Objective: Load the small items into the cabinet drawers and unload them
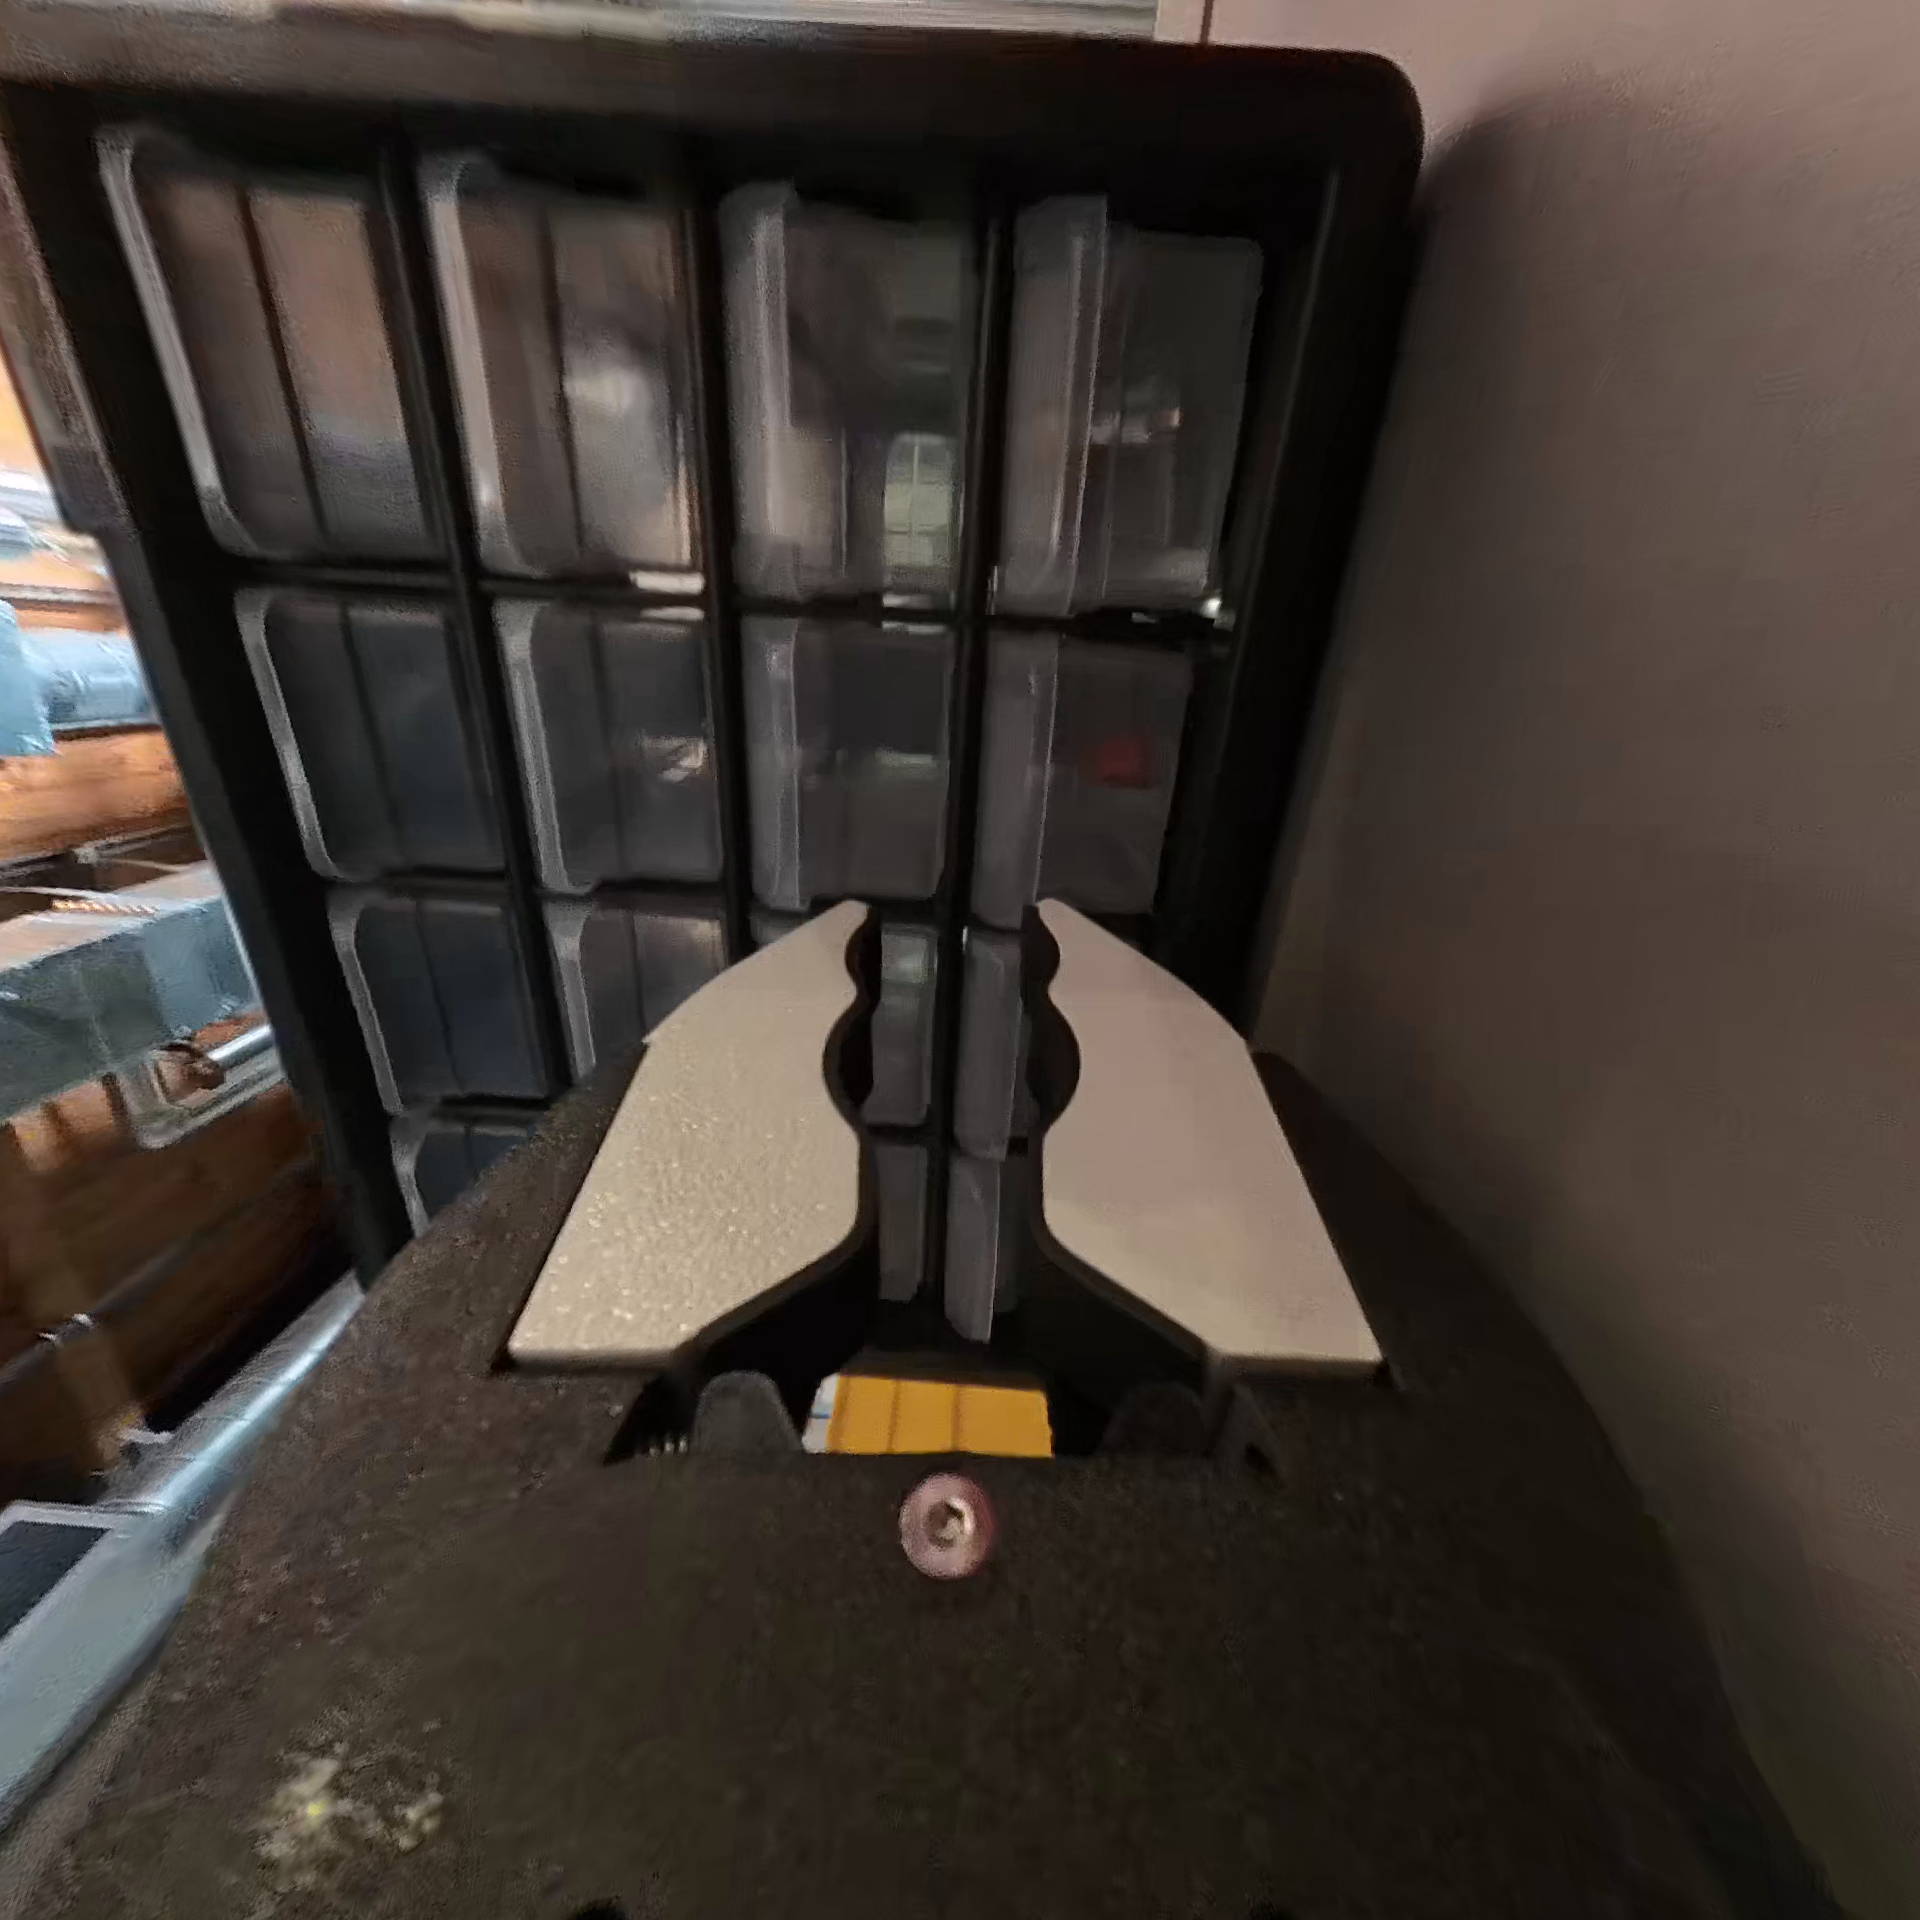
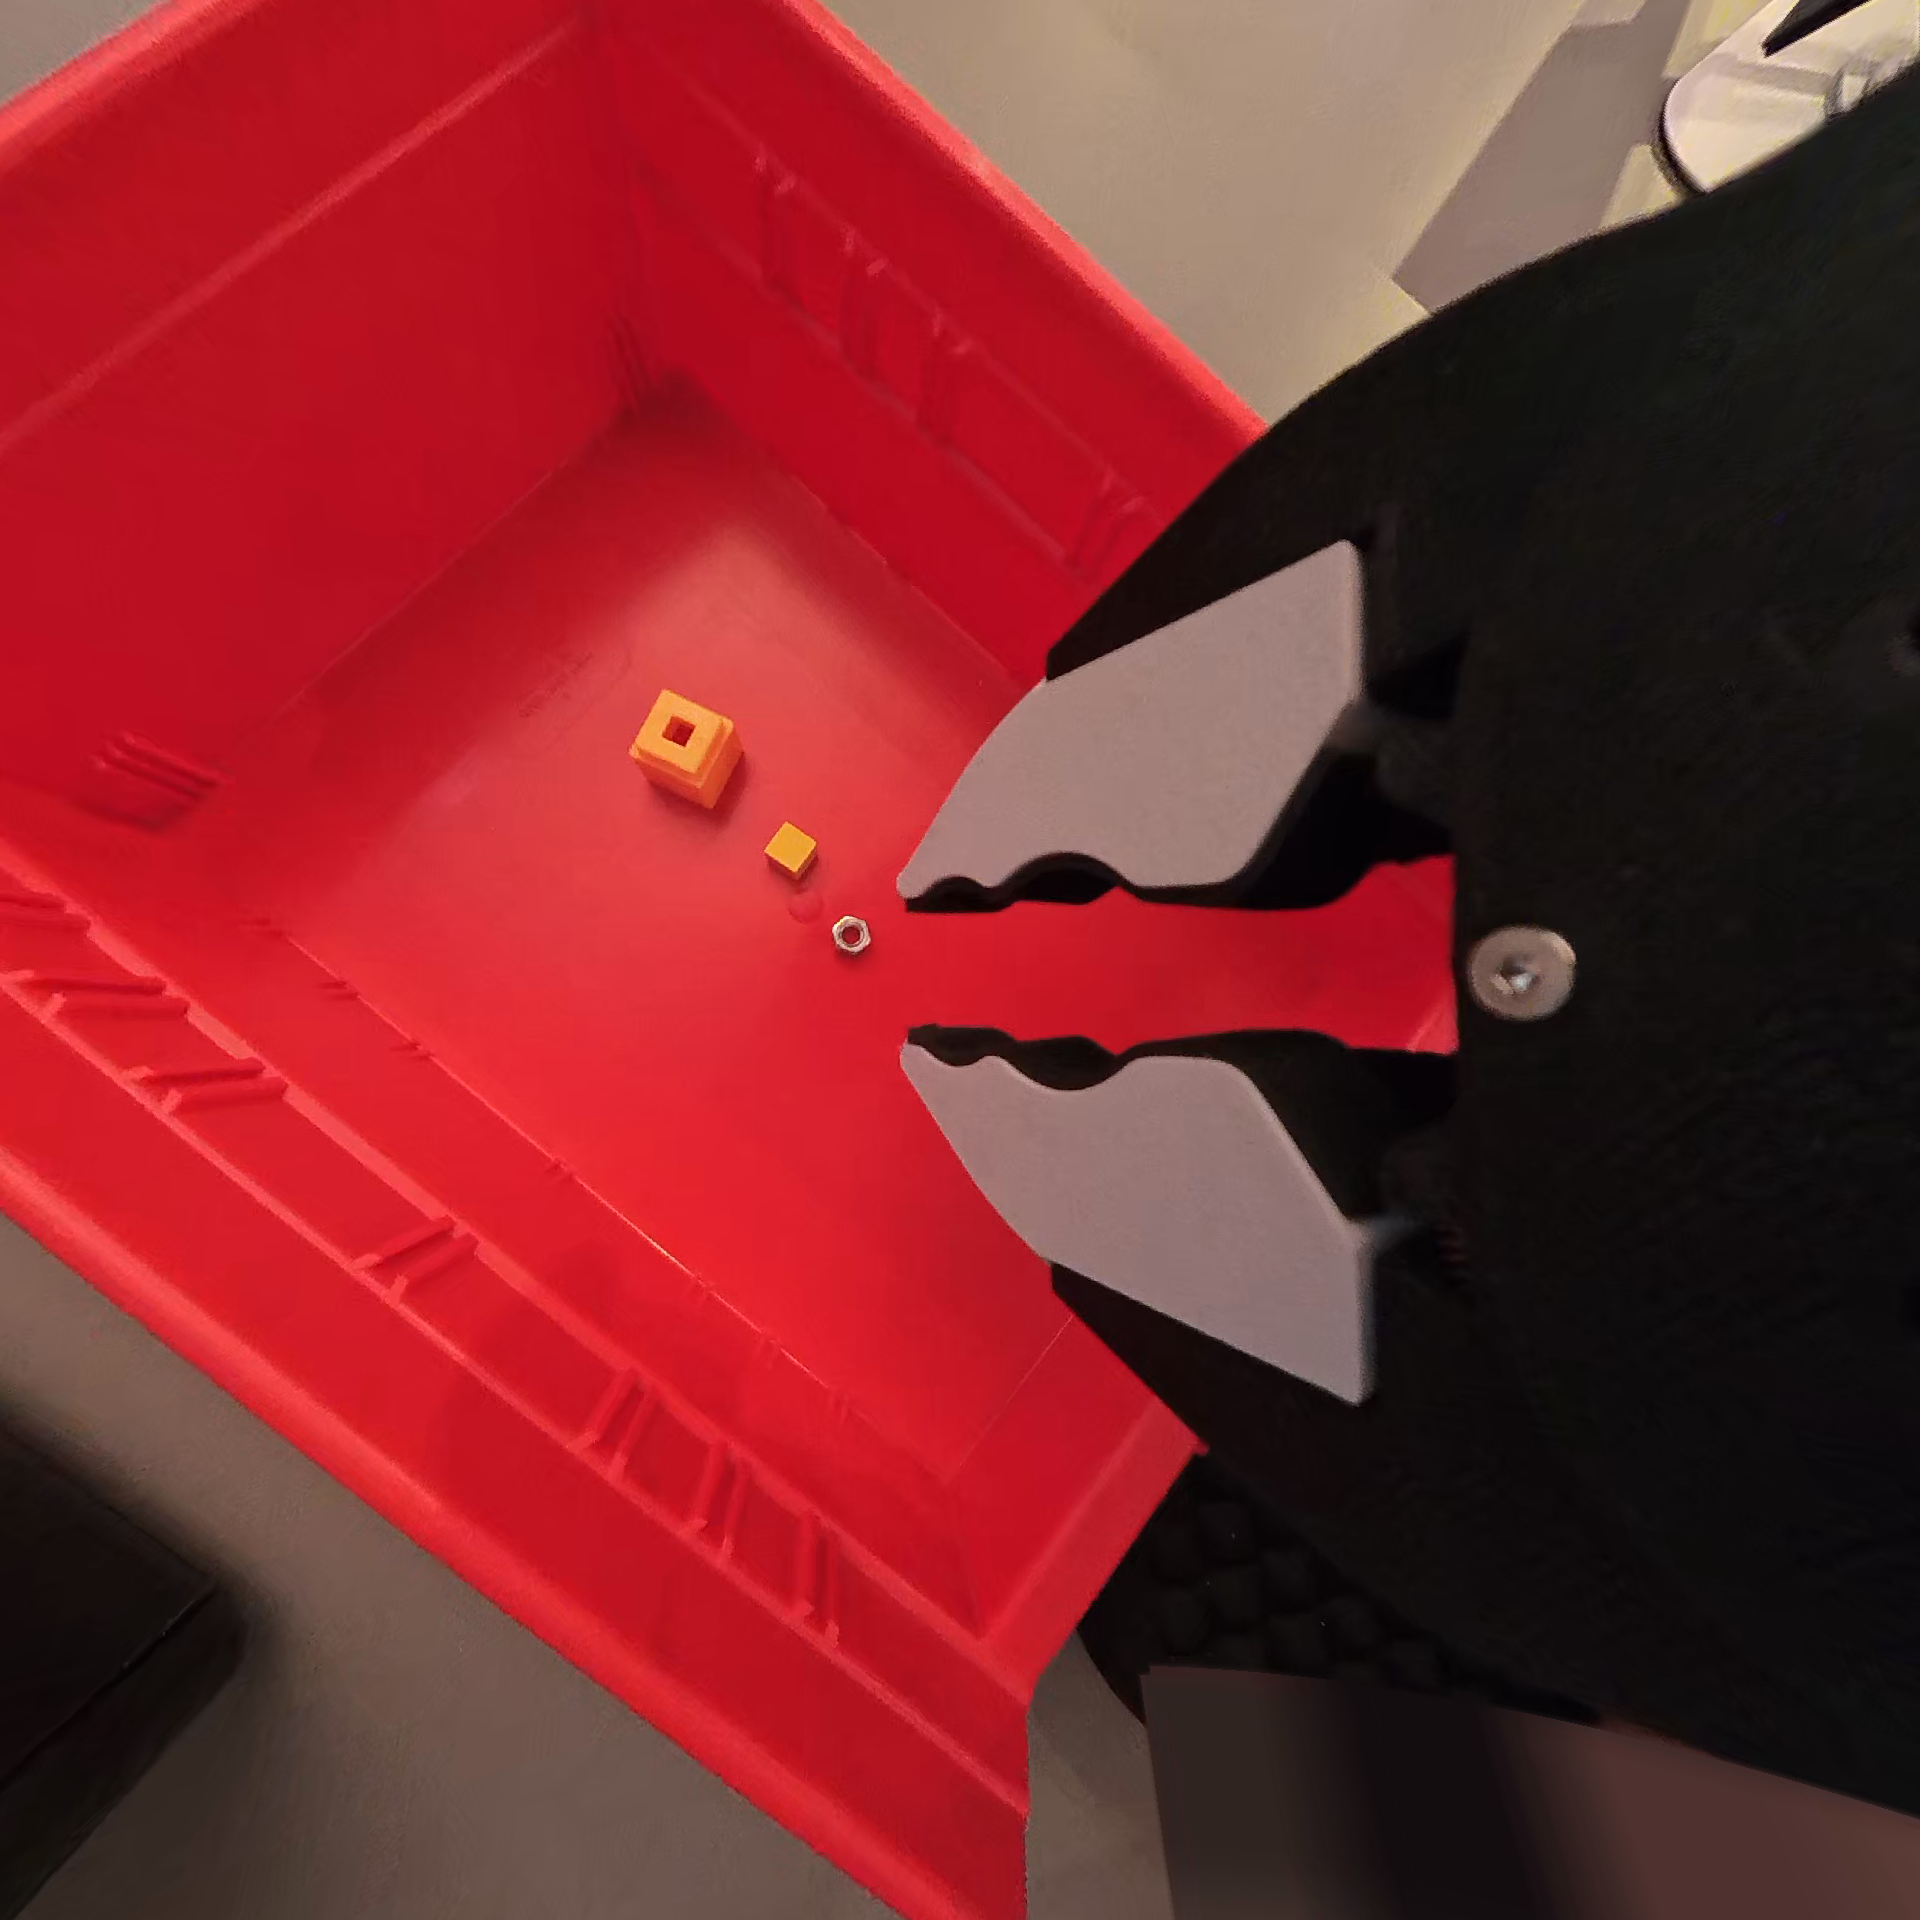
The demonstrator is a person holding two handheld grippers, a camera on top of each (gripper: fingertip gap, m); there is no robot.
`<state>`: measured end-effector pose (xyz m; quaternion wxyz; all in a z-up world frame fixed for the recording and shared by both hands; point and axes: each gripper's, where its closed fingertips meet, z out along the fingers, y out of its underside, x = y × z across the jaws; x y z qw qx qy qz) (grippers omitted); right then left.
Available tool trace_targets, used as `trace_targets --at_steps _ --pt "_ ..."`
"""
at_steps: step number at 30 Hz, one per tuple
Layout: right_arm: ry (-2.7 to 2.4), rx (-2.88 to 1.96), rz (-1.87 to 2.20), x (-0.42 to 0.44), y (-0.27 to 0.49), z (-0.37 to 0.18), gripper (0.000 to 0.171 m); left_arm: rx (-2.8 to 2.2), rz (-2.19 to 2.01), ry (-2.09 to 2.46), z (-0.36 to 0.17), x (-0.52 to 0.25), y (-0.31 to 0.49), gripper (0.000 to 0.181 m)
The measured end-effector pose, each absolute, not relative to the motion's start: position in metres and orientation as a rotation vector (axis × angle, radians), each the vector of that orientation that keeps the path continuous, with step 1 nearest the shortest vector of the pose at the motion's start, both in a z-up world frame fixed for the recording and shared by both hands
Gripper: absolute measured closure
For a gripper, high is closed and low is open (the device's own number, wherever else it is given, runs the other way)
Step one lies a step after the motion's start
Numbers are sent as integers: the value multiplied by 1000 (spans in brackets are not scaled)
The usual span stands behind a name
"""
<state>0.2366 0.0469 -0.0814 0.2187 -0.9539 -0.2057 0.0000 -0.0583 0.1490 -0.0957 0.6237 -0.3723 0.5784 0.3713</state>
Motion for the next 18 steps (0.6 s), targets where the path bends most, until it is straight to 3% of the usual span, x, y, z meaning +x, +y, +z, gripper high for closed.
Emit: trace_targets --at_steps 4,8,14,18 --pt "-583 -2641 -3 235 47 -82 149 -826 887 1338 -98 -50 158 156" --pt "-572 -2652 -11 237 46 -83 149 -810 882 1386 -105 -48 159 169" --pt "-554 -2660 -17 241 44 -84 149 -839 868 1411 -111 -49 162 161" --pt "-547 -2664 -39 244 42 -84 149 -846 874 1385 -107 -49 168 169"
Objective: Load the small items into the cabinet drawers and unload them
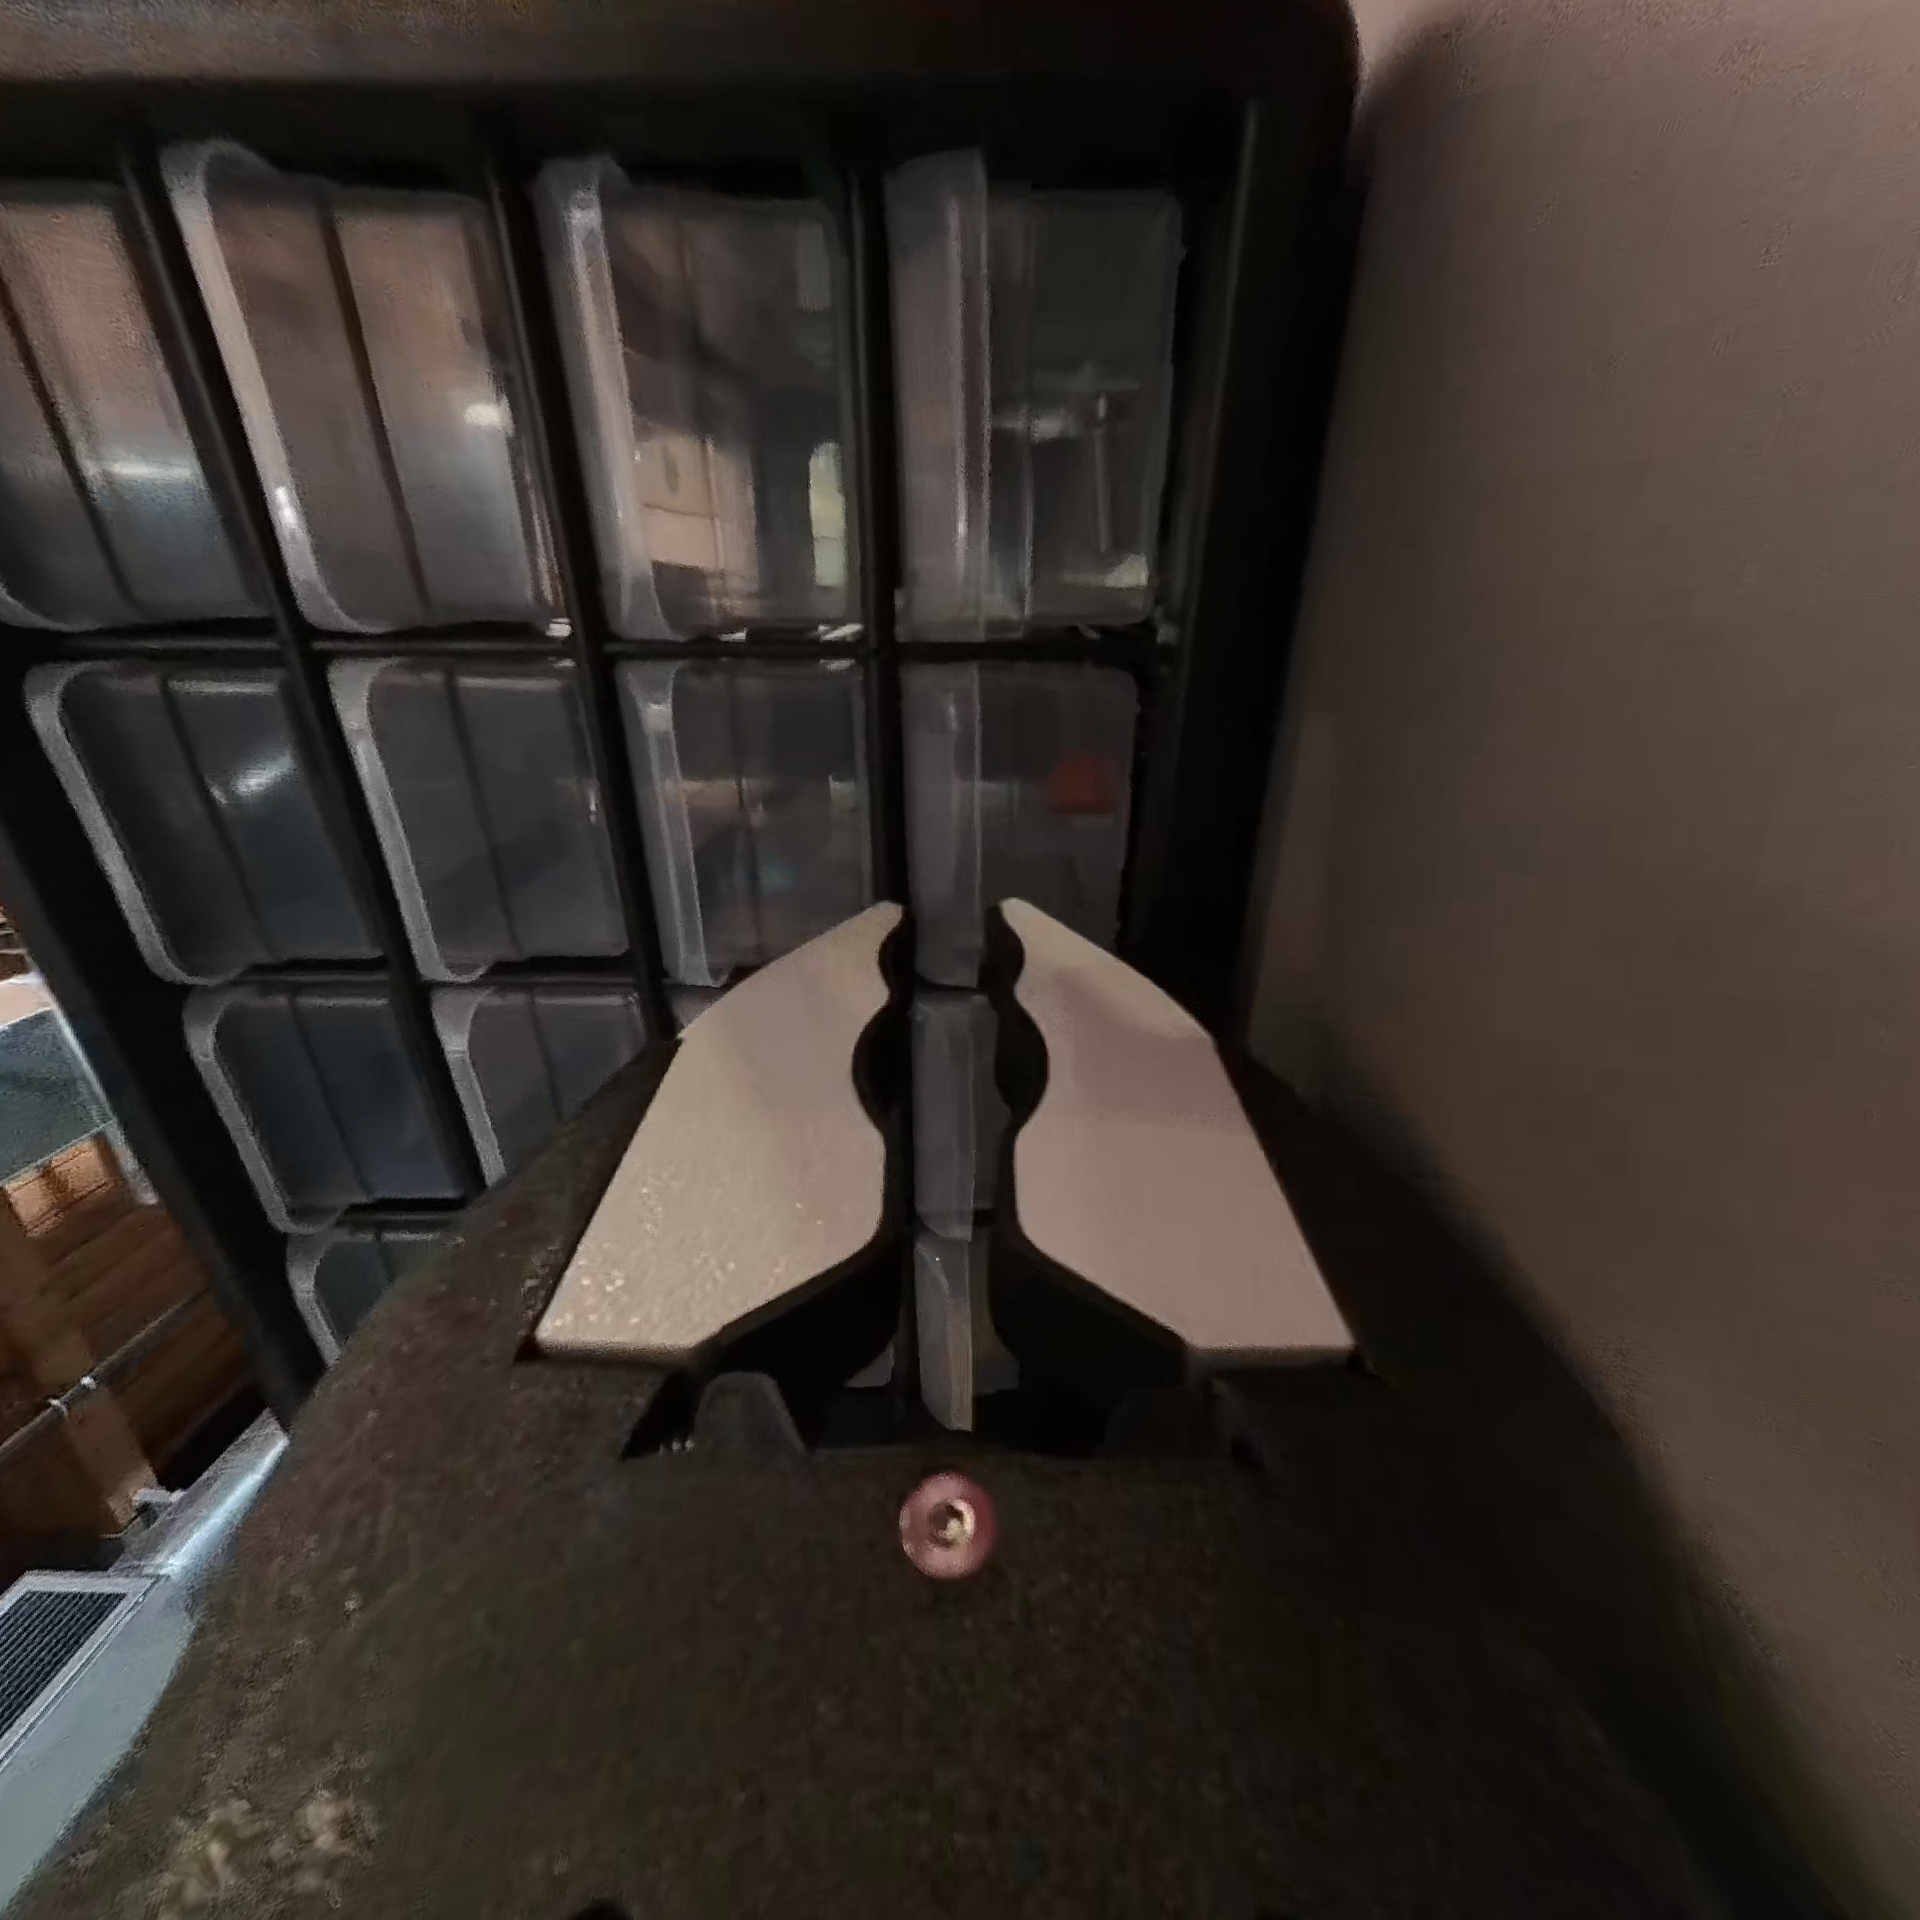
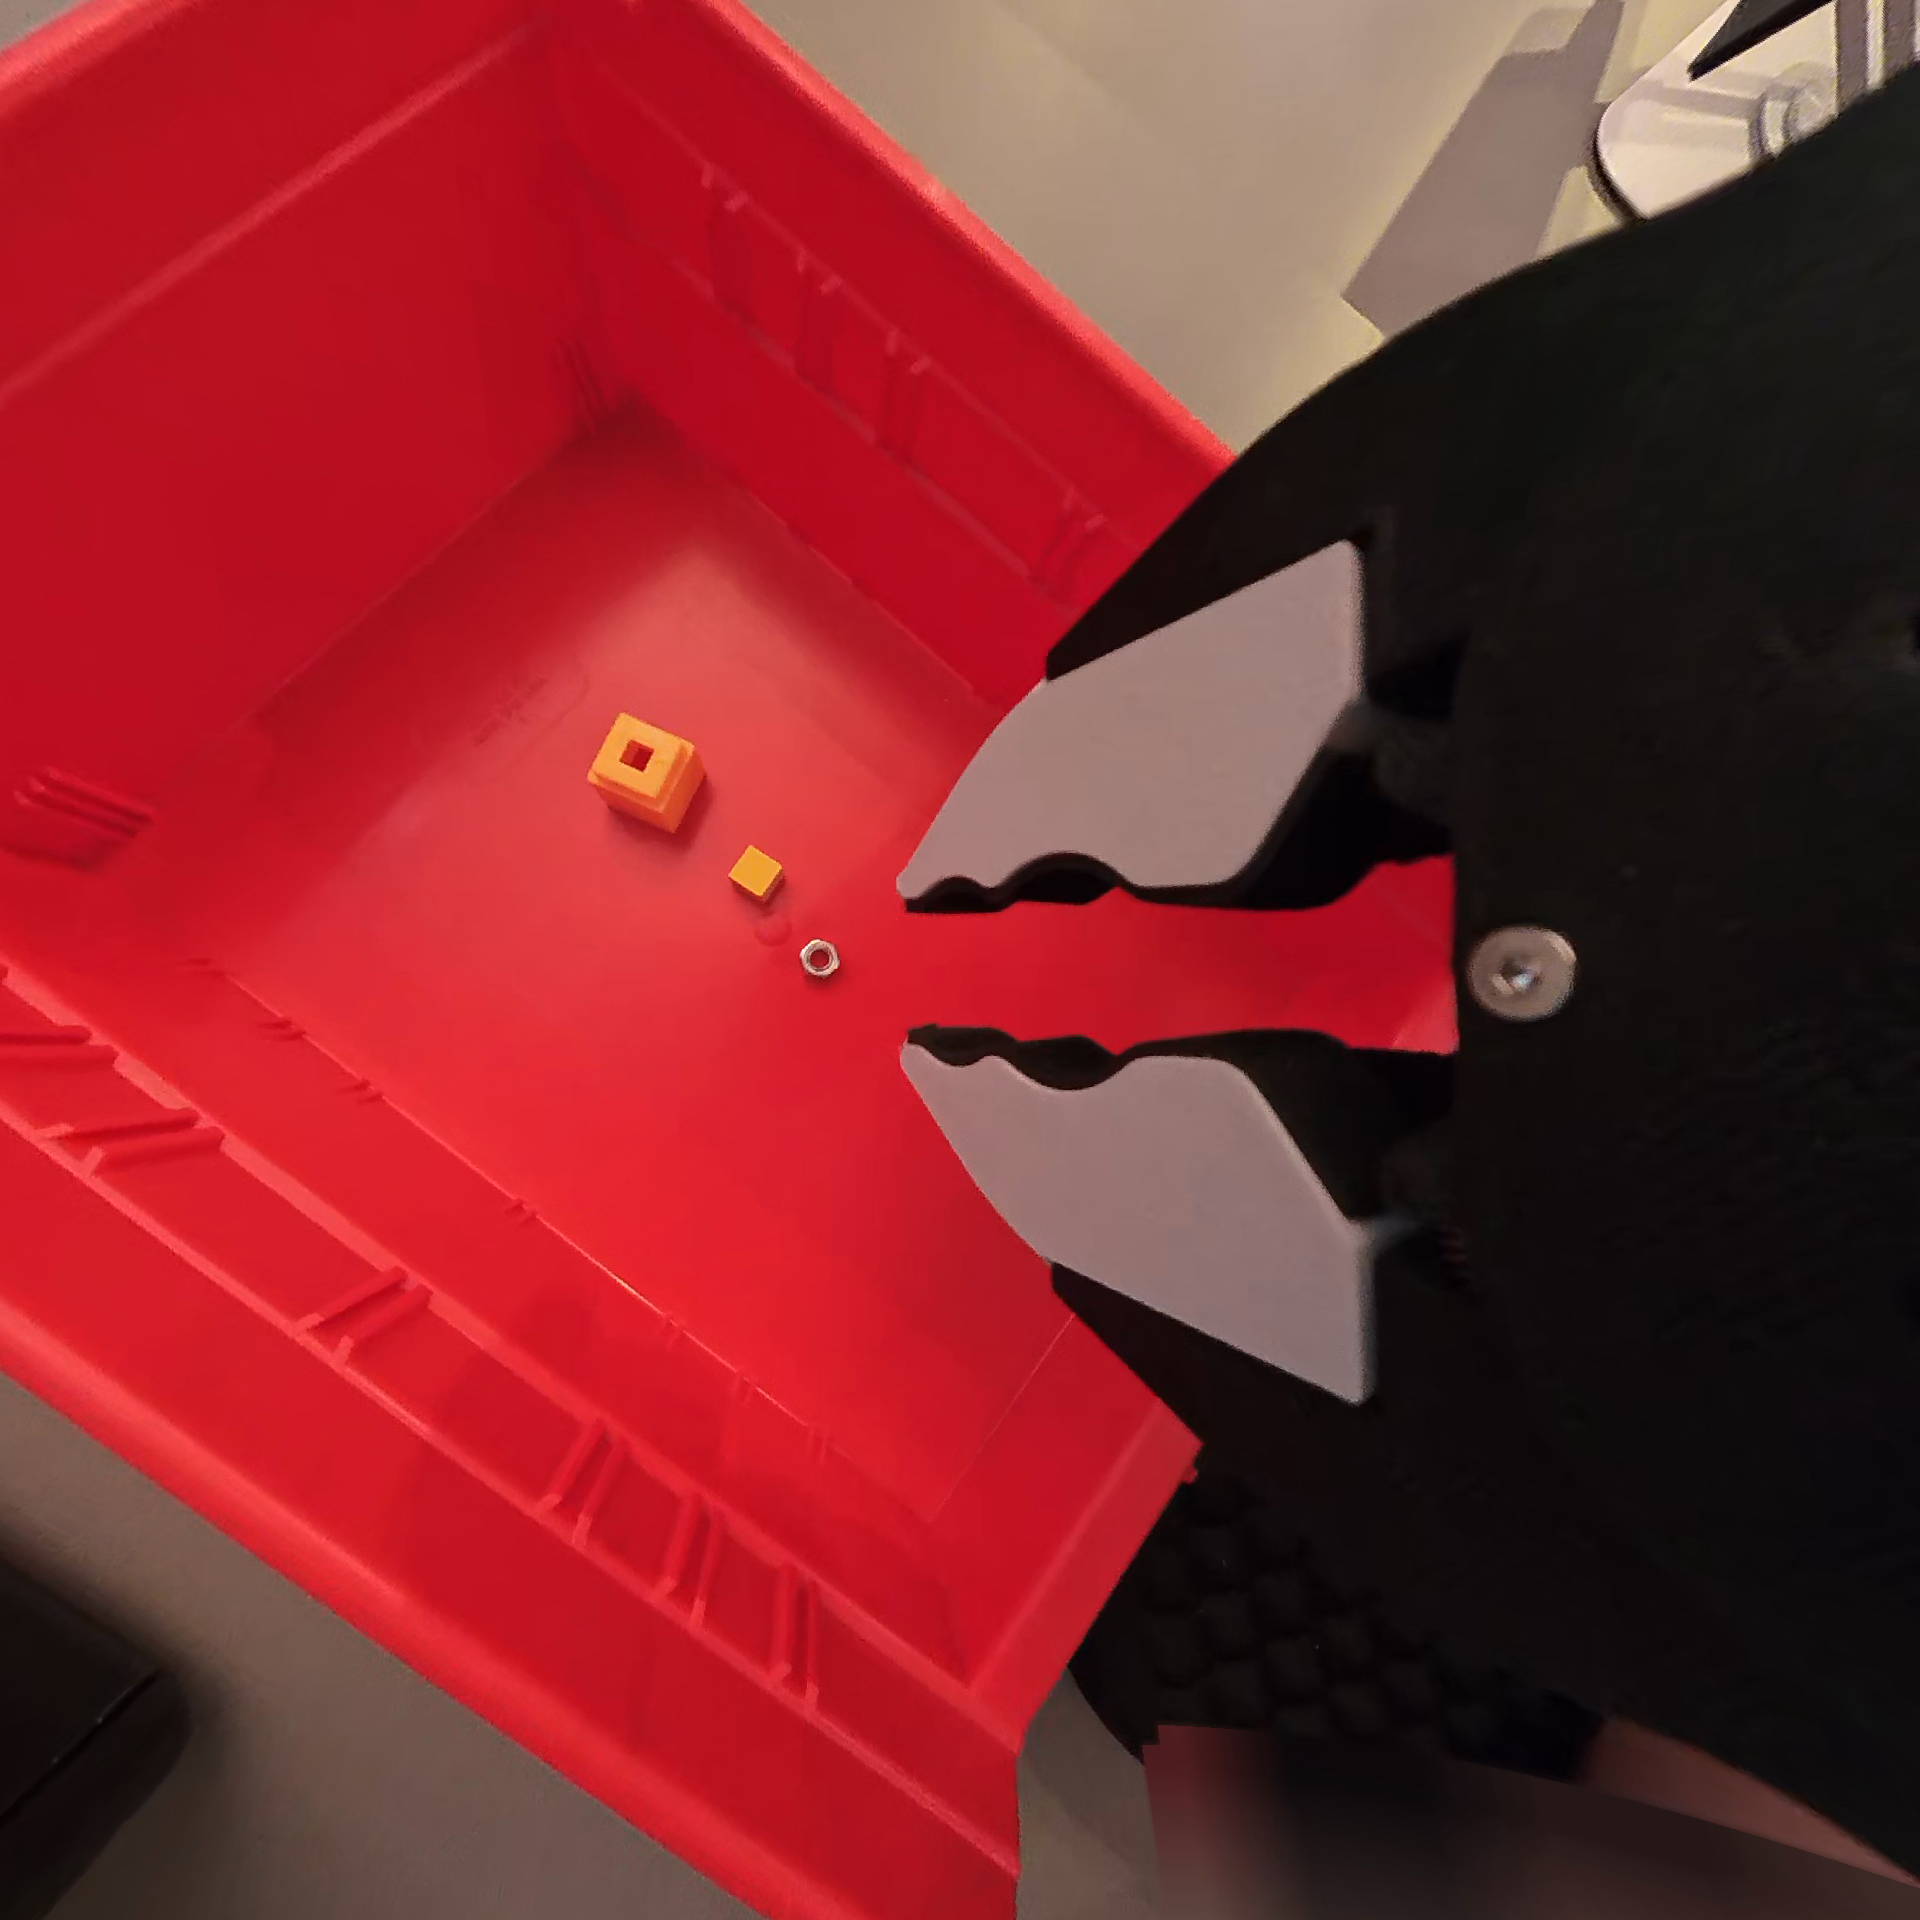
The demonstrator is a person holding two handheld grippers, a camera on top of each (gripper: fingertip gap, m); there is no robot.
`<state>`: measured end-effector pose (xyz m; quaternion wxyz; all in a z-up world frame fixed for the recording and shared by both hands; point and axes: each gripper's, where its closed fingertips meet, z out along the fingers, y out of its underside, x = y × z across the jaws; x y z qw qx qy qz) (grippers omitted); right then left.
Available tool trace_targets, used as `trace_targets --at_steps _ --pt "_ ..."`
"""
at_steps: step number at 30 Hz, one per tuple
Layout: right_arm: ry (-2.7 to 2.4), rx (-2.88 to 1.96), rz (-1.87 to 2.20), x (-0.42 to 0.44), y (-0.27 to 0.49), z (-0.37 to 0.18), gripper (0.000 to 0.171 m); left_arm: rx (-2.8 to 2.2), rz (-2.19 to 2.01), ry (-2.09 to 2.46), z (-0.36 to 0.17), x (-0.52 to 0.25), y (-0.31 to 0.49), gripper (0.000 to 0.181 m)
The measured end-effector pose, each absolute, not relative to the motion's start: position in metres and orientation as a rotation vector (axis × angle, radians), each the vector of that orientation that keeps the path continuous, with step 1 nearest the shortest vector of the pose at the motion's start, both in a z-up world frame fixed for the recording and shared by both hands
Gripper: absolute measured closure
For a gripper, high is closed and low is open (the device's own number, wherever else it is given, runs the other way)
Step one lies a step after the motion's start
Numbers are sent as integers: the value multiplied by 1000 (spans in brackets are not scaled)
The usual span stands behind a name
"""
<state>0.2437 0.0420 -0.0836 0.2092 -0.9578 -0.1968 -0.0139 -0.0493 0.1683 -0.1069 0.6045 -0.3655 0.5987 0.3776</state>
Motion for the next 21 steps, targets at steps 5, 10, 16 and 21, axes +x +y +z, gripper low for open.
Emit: trace_targets --at_steps 5,10,16,21 --pt "-606 -2591 24 226 39 -66 153 -880 851 1411 -107 -51 167 170" --pt "-833 -2552 167 179 15 -50 155 -847 873 1442 -106 -59 143 170" --pt "-1318 -2344 216 90 4 -33 156 -843 861 1485 -108 -76 99 170" --pt "-1638 -2000 282 -22 27 -27 160 -843 827 1499 -109 -84 72 170"
